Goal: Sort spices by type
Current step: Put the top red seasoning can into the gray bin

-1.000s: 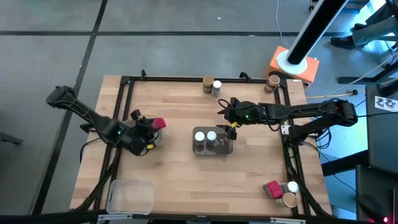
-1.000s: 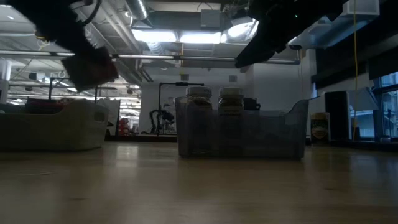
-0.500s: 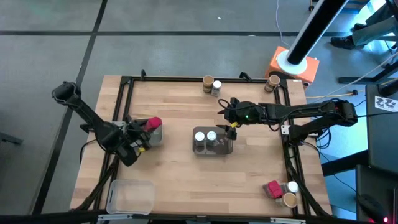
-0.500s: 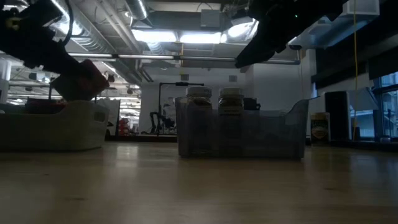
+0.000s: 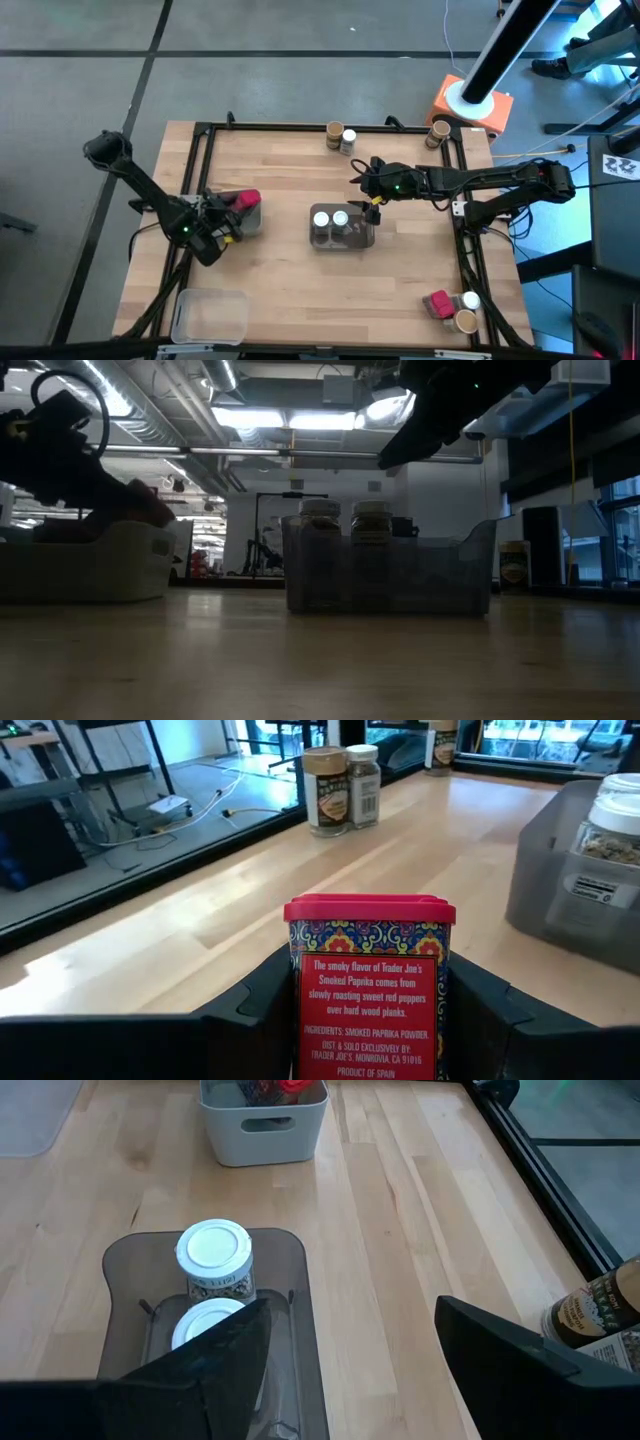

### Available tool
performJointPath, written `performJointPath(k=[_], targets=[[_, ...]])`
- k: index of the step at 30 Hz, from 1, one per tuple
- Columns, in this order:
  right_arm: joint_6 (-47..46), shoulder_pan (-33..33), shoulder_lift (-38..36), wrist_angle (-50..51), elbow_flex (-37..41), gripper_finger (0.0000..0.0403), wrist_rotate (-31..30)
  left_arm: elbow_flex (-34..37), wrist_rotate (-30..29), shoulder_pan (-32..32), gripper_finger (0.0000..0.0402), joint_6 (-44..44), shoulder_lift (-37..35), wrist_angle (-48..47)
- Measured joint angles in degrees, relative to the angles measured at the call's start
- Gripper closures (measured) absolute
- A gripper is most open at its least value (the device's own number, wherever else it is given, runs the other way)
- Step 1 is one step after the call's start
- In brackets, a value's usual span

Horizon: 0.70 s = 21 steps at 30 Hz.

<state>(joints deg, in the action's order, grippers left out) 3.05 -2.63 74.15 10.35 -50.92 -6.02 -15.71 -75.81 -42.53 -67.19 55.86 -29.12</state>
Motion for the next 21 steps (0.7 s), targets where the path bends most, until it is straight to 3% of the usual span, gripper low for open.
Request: performJointPath(k=[11,21], targets=[[0.00,0.00,0.52,-0.22,0.00,0.0120,0.02,3.21,0.04,0.73,0.0219,-0.46,0.00,0.28],[0.00,0.00,5.94,-1.18,0.02,0.0120,-1.40,5.91,-0.58,0.73,0.0216,-2.88,-0.02,0.23]])
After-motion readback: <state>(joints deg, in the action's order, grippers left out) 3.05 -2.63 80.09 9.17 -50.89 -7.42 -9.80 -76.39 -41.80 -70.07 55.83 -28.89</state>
